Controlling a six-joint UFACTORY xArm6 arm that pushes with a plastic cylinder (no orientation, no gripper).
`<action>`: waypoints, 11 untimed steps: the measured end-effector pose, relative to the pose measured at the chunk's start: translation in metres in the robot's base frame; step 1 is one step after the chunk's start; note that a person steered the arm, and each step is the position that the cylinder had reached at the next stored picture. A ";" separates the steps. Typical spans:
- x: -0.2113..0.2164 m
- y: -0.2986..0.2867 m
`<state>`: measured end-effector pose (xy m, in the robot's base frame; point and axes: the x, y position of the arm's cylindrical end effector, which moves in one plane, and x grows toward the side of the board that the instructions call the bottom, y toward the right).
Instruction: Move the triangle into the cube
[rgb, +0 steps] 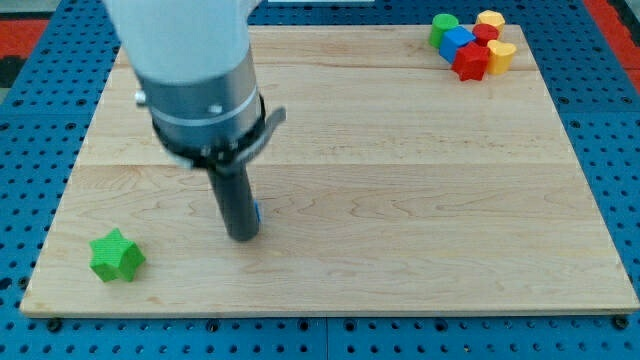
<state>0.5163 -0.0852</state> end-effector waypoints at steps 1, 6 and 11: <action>-0.024 0.002; -0.133 0.026; -0.206 0.030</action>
<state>0.3107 -0.0552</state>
